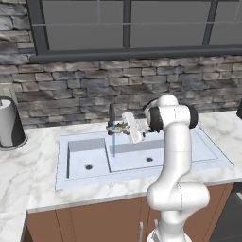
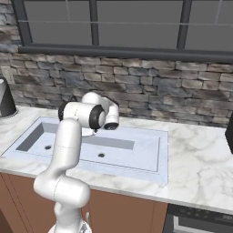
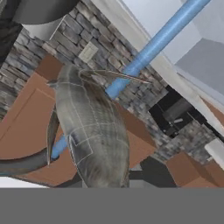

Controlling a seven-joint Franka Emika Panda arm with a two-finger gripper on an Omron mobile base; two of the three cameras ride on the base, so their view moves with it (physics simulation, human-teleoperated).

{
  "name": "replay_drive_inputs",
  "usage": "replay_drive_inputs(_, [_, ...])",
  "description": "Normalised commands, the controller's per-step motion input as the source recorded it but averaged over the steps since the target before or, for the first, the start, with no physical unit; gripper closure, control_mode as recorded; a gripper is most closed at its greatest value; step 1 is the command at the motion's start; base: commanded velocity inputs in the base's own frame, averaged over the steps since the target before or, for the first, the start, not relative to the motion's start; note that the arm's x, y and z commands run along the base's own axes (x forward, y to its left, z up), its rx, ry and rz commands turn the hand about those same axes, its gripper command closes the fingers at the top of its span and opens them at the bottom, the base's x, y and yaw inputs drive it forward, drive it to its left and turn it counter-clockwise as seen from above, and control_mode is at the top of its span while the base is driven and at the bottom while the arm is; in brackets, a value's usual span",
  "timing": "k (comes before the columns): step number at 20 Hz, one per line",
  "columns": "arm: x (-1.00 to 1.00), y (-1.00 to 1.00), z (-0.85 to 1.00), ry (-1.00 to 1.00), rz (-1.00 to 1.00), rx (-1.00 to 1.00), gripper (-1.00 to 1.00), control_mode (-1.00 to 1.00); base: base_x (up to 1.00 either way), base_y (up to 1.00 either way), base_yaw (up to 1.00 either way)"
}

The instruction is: Take the fish out of the fridge, briefly rinse it in the sink, and place it on the tray next to the sink.

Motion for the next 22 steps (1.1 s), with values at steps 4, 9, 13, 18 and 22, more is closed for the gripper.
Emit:
replay_drive_inputs(4, [-0.11, 0.32, 0.00, 0.18, 0.01, 0.00, 1.00, -1.00, 0.00, 0.00, 0.00])
replay_drive_inputs(9, [-0.70, 0.03, 0.13, 0.00, -0.09, -0.01, 1.00, -1.00, 0.00, 0.00, 0.00])
replay_drive_inputs(13, [-1.00, 0.00, 0.63, 0.00, -0.23, 0.00, 1.00, -1.00, 0.00, 0.00, 0.00])
replay_drive_inputs(18, [-1.00, -0.13, 0.97, 0.01, -0.18, -0.01, 1.00, -1.00, 0.00, 0.00, 0.00])
replay_drive_inputs(22, [-1.00, -0.24, 1.00, 0.05, -0.10, -0.10, 1.00, -1.00, 0.00, 0.00, 0.00])
